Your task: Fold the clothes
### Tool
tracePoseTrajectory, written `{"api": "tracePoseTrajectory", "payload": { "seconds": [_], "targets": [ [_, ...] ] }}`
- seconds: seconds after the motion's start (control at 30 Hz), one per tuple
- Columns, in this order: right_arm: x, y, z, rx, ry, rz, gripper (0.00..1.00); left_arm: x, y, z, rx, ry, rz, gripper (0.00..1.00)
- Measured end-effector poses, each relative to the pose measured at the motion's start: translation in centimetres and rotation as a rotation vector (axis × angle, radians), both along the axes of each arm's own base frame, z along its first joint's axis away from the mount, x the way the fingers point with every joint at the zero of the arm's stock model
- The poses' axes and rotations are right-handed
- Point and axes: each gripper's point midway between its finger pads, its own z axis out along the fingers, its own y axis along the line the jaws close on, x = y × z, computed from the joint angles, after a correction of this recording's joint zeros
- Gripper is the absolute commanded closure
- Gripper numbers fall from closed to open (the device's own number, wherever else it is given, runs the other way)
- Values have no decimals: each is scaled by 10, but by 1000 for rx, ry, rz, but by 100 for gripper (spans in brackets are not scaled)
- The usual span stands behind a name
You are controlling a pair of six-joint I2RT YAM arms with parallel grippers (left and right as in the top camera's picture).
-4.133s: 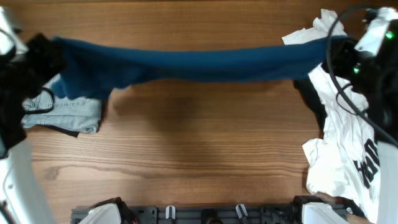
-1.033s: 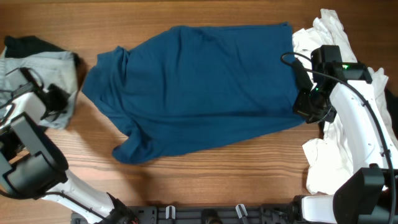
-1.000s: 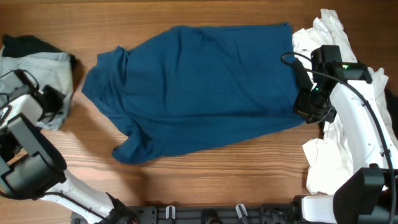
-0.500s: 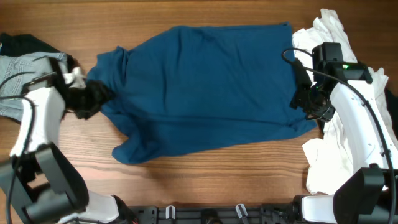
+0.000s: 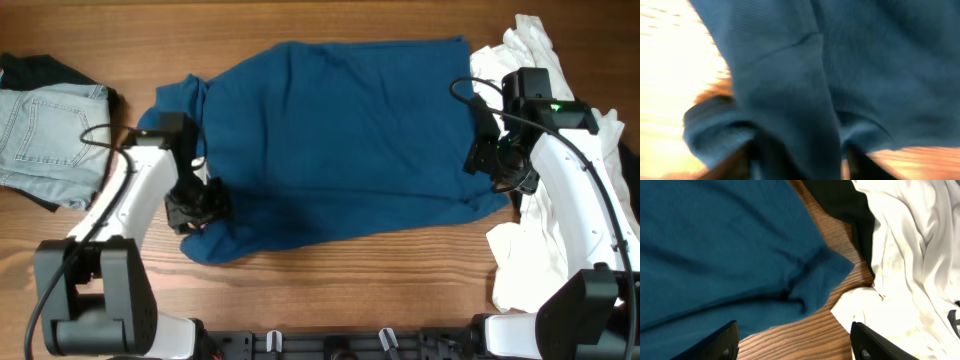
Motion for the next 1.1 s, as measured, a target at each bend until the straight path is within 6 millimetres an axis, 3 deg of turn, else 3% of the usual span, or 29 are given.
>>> {"api": "tracePoseTrajectory", "payload": {
  "seconds": [0.03,0.1,0.2,0.33,0.43,0.57,0.7,0.83,0.97,1.1],
  "targets": [
    [-1,0,0,0,3,3,38,-3,-3,-4,2,3,-3,96],
    [-3,0,0,1,11,4,46,0,-4,-5,-1,-8,-2,96],
    [-14,1,-1,2,59,6,46,-6,2,1,-1,18,26,96],
    [-22,1,-7,5,82,-32,40,-3,27,17,-4,-30,140,96],
    [-32,9,-39,53,97,-64,37,-1,44,20,-1,-46,212,96],
    [-71,33,-87,181,189,-109,33,0,47,20,-1,-50,223,96],
    [-98,43,-103,234,261,-162,32,0,47,20,-1,-53,223,96],
    [-90,48,-122,265,189,-240,32,1,47,20,0,-56,223,96],
    [-69,44,-121,263,65,-373,40,1,47,20,0,-56,223,96],
    [-68,40,-122,245,52,-438,81,2,47,20,0,-58,223,96]
  ]
}}
